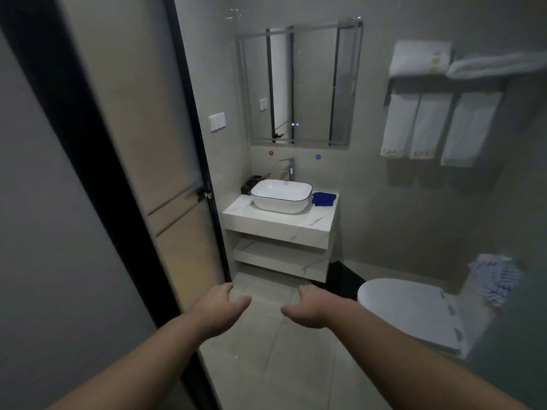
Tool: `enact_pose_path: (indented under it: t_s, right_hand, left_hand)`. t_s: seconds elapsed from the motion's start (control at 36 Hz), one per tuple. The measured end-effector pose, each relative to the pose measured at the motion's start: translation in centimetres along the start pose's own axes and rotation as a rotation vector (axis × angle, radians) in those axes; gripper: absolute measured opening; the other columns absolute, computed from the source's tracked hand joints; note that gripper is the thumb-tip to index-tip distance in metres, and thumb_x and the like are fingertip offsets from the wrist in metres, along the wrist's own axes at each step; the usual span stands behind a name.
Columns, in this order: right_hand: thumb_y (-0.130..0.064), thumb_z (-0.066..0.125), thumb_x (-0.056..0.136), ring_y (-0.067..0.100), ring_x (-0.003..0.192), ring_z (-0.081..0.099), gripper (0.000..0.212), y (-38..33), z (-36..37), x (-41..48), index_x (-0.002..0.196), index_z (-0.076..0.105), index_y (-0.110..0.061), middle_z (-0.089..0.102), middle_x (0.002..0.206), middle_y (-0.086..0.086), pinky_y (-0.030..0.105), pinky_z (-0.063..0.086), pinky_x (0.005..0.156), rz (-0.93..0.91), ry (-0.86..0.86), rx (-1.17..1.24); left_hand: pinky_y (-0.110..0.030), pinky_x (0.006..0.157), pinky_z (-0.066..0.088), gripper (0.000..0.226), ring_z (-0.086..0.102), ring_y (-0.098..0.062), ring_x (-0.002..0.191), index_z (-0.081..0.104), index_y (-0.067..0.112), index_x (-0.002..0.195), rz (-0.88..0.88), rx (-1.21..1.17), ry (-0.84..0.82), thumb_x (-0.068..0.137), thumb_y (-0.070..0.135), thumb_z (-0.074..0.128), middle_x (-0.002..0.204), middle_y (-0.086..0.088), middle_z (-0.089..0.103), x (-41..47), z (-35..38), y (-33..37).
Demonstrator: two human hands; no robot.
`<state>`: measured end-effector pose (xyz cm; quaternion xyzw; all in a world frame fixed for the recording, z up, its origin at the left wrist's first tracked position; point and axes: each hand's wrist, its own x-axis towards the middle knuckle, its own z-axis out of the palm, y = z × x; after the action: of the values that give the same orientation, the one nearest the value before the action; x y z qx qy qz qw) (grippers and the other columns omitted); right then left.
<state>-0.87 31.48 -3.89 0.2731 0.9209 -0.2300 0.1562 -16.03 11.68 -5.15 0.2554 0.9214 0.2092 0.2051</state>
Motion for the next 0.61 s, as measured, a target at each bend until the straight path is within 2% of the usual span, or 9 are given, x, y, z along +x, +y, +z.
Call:
enact_pose_path:
  t_s: [0.08, 0.19, 0.31, 0.42, 0.61]
  right_hand:
    - [-0.067, 0.049, 0.100, 0.035, 0.159, 0.032, 0.094, -0.8, -1.3, 3.2, 0.169, 0.023, -0.010, 0.027, 0.175, 0.015, 0.047, 0.033, 0.128, 0.020, -0.005, -0.022]
    - [-0.067, 0.052, 0.100, 0.035, 0.154, 0.041, 0.091, -1.5, -3.2, 7.5, 0.167, 0.030, -0.010, 0.038, 0.170, 0.014, 0.047, 0.039, 0.124, 0.071, 0.010, -0.005]
    - [-0.070, 0.050, 0.097, 0.033, 0.152, 0.044, 0.092, -1.9, -5.0, 11.4, 0.166, 0.032, -0.011, 0.041, 0.169, 0.013, 0.046, 0.042, 0.122, 0.109, 0.039, 0.020]
    - [-0.072, 0.048, 0.096, 0.032, 0.152, 0.043, 0.095, -1.5, -6.1, 14.3, 0.166, 0.032, -0.010, 0.039, 0.169, 0.013, 0.042, 0.041, 0.121, 0.124, 0.018, -0.018]
    - [-0.069, 0.044, 0.100, 0.034, 0.147, 0.049, 0.085, -0.9, -9.3, 19.9, 0.158, 0.046, -0.008, 0.049, 0.162, 0.015, 0.044, 0.044, 0.117, 0.152, 0.014, -0.111]
  left_hand:
    - [-0.043, 0.124, 0.039, 0.093, 0.042, -0.027, 0.156, 0.033, 0.018, 0.168, 0.013, 0.051, -0.018, 0.095, 0.074, 0.050, 0.172, -0.006, 0.039, 3.9, -0.3, -0.5]
    - [-0.047, 0.120, 0.046, 0.082, 0.053, -0.030, 0.145, 0.048, 0.016, 0.160, 0.041, 0.001, -0.042, 0.096, 0.066, 0.054, 0.162, -0.010, 0.052, 8.8, -1.1, 0.4]
    - [-0.044, 0.128, 0.035, 0.086, 0.037, -0.029, 0.159, 0.032, 0.016, 0.169, 0.055, 0.019, -0.032, 0.100, 0.063, 0.053, 0.174, -0.007, 0.035, 12.8, -1.3, 2.1]
    - [-0.043, 0.128, 0.035, 0.084, 0.037, -0.029, 0.158, 0.031, 0.013, 0.169, 0.073, 0.029, -0.050, 0.102, 0.060, 0.053, 0.174, -0.009, 0.035, 15.8, -1.3, 3.3]
    - [-0.043, 0.129, 0.033, 0.079, 0.035, -0.026, 0.160, 0.030, 0.014, 0.169, 0.098, 0.032, -0.044, 0.106, 0.055, 0.050, 0.175, -0.007, 0.033, 20.5, -2.5, 4.1]
